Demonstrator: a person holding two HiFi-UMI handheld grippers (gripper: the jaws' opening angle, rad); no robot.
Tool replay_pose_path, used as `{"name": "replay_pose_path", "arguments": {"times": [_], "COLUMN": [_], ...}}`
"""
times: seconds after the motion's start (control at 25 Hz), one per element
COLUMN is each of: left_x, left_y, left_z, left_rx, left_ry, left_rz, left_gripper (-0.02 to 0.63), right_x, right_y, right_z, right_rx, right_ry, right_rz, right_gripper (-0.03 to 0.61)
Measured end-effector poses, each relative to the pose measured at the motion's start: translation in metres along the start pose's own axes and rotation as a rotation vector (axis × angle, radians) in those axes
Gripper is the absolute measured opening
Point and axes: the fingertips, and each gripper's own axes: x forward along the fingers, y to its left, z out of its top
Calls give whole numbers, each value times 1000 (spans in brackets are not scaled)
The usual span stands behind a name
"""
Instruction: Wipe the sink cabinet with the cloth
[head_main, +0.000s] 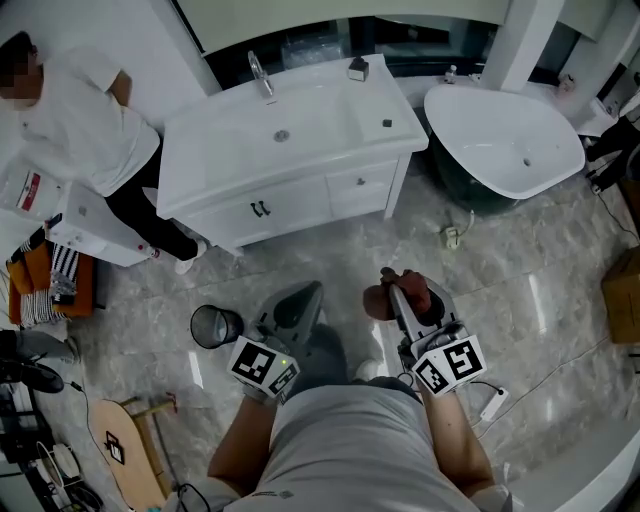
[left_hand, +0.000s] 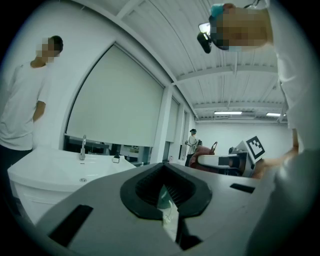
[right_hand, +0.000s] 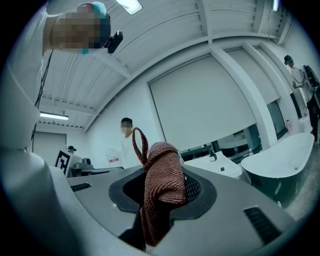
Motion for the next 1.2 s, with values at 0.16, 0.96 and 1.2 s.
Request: {"name": "replay_pose_path", "arguments": {"times": [0.16, 0.96, 1.2], "left_x": [15, 49, 53], "left_y": [38, 235, 256], "left_z": [2, 8, -2], "left_rx": [-12, -72, -92], "left_ry": [3, 29, 53], "left_rz": [0, -26, 20], "left_gripper": [11, 11, 11], "right_x": [39, 250, 285], "right_y": [-6, -7, -10], "right_z": [-2, -19, -32], "right_rx": [-8, -17, -26], "right_ry": [23, 123, 173], "right_rz": [-9, -28, 6], "right_gripper": [117, 117, 117]}}
